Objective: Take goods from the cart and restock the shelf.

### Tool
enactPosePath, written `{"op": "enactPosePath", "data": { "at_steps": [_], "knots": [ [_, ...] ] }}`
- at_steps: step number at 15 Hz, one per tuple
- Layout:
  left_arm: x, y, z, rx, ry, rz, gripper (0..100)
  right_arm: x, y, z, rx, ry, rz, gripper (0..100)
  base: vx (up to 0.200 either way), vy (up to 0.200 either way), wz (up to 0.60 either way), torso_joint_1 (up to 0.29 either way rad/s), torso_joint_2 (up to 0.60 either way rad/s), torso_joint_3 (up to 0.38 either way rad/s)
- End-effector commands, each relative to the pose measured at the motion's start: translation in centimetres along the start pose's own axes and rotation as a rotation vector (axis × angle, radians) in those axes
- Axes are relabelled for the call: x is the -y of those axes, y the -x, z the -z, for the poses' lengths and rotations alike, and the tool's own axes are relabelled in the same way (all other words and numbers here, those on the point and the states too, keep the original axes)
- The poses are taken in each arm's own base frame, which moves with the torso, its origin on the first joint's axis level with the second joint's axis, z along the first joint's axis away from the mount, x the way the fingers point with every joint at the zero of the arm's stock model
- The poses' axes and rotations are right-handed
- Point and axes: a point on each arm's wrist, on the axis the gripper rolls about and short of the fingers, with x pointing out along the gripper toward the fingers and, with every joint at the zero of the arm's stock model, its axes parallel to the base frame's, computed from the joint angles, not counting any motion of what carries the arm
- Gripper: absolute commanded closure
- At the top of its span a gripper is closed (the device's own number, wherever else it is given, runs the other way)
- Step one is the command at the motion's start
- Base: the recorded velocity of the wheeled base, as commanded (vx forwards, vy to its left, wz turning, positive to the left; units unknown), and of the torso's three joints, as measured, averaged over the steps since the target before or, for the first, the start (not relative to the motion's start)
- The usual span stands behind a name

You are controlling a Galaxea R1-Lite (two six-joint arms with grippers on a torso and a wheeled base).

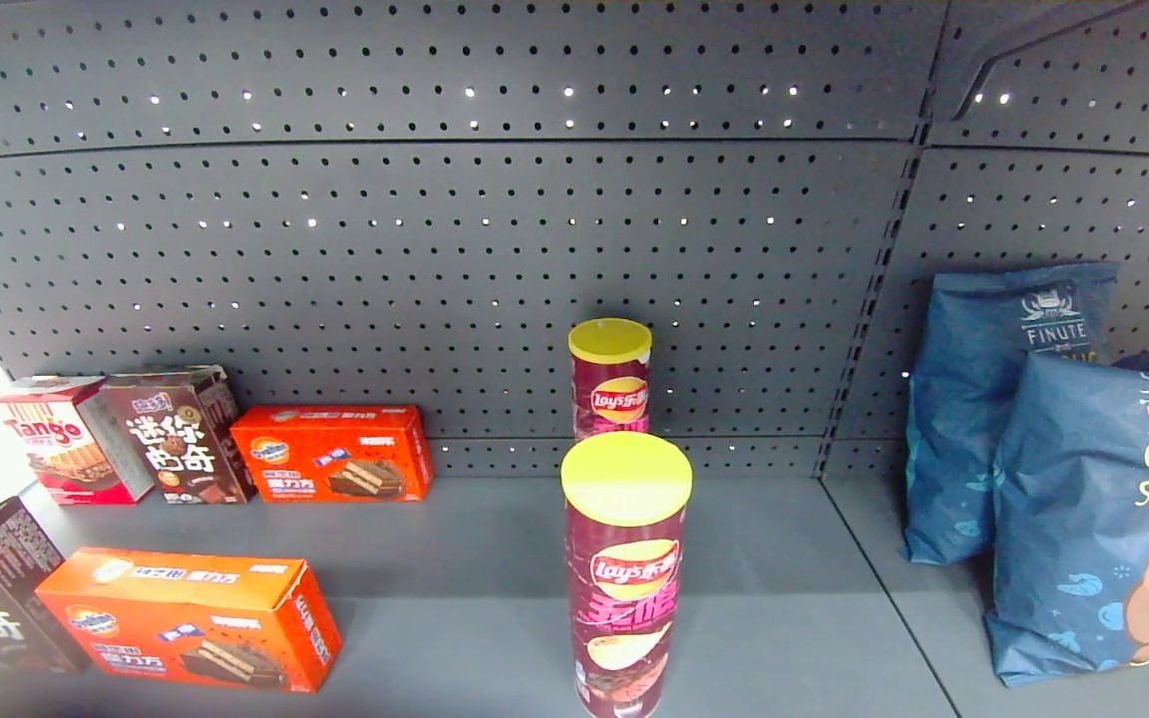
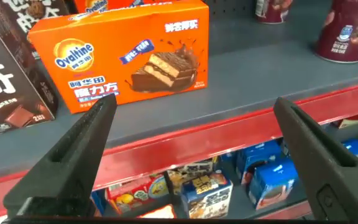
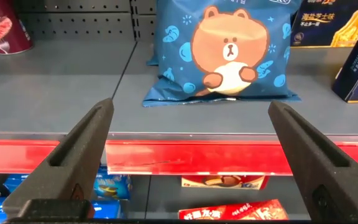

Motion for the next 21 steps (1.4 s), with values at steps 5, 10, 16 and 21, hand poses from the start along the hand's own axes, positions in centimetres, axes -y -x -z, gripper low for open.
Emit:
{"op": "enactPosePath", "data": {
  "at_steps": [5,10,16,21],
  "knots": [
    [0.22,-0.41,-0.16,-0.038,0.027,-0.140,0,0.00,0.00,0.00,0.000,0.000,0.000,0,0.000,0.000,0.00,0.000,0.00,0.000],
    [0.78,0.25,0.05,0.059,0.012,-0.190,0,0.00,0.00,0.00,0.000,0.000,0.000,0,0.000,0.000,0.00,0.000,0.00,0.000],
    [0.78,0.25,0.05,0.059,0.010,-0.189,0,0.00,0.00,0.00,0.000,0.000,0.000,0,0.000,0.000,0.00,0.000,0.00,0.000],
    [0.78,0.25,0.05,0.059,0.007,-0.189,0,0.00,0.00,0.00,0.000,0.000,0.000,0,0.000,0.000,0.00,0.000,0.00,0.000]
  ]
}}
